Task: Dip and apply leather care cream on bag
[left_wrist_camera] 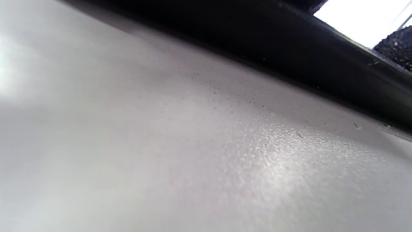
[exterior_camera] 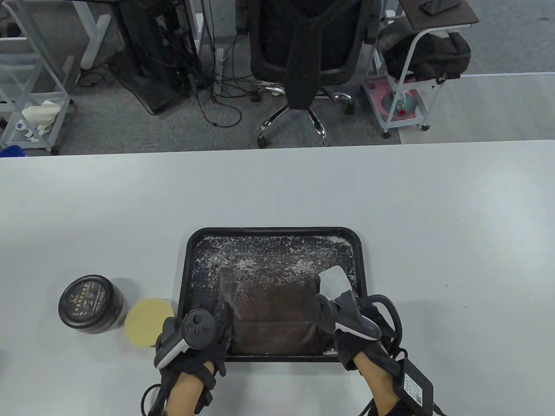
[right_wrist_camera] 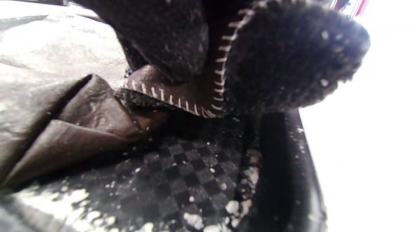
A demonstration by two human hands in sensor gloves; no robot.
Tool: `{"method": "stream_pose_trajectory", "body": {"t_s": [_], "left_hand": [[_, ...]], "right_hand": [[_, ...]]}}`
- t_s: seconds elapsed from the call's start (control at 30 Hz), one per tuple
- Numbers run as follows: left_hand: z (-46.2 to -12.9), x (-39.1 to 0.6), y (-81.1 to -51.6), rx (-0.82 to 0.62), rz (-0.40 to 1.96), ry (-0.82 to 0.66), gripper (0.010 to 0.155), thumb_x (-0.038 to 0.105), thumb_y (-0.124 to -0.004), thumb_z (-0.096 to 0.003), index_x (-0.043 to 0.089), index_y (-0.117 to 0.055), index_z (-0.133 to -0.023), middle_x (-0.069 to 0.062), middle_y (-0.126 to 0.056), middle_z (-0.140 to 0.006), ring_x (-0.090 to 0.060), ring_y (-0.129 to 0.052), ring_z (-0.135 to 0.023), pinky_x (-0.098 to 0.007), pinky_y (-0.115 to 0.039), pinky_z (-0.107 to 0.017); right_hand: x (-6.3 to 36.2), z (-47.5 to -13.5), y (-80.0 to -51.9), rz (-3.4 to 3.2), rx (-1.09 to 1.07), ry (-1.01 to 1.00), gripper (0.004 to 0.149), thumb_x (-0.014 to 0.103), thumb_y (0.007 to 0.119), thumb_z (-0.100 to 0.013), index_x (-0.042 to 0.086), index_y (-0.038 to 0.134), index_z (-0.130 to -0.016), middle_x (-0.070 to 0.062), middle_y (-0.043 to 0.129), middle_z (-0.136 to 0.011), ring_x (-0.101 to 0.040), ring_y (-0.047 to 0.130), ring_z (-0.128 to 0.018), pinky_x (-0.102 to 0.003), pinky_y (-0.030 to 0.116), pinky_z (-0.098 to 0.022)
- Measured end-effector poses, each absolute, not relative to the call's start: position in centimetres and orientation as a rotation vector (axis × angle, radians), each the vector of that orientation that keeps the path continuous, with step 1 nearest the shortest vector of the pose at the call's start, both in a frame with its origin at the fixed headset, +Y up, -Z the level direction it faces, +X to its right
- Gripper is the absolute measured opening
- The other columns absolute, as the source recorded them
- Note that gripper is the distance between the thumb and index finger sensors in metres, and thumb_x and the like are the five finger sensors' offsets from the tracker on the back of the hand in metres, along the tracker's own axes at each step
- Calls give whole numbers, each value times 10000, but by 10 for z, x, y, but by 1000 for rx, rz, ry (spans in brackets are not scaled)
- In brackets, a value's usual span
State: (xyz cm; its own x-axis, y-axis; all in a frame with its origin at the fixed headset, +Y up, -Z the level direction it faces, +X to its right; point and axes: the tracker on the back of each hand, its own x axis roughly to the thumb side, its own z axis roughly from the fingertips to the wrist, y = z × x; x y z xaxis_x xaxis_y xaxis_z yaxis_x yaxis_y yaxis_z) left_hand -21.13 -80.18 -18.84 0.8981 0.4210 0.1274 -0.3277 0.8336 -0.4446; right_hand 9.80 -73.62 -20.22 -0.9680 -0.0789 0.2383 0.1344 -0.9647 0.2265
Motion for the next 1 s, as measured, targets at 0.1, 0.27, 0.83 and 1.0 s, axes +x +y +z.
{"method": "stream_pose_trajectory", "body": {"t_s": [0.1,0.27,0.83,1.0], "left_hand": [[-188,-211,-802,-428,400,-228,670,418,-633,-541,175,-342,-1093,-147,-228,-1098,-412,-255,-1026,-554,-300,-729],[-188,-211,-802,-426,399,-235,656,416,-617,-543,178,-349,-1092,-149,-221,-1098,-415,-248,-1025,-557,-293,-728],[-187,-211,-803,-424,395,-239,651,414,-606,-544,173,-350,-1092,-155,-218,-1096,-422,-244,-1023,-563,-291,-725],[-188,-211,-803,-425,397,-239,647,413,-606,-545,173,-356,-1092,-155,-221,-1096,-424,-247,-1022,-564,-292,-724]], "right_hand": [[97,-200,-735,-3023,-405,-346,384,175,891,-484,287,918,-851,-61,965,-907,-309,979,-824,-466,762,-620],[95,-199,-735,-3023,-435,-299,380,176,893,-483,288,926,-845,-59,972,-901,-307,983,-819,-461,765,-617],[63,-190,-736,-3052,-637,-201,379,192,888,-488,304,917,-849,-36,974,-901,-288,993,-816,-448,786,-605],[41,-185,-739,-3047,-747,-154,379,196,887,-488,309,915,-849,-29,973,-903,-284,994,-816,-445,787,-606]]}}
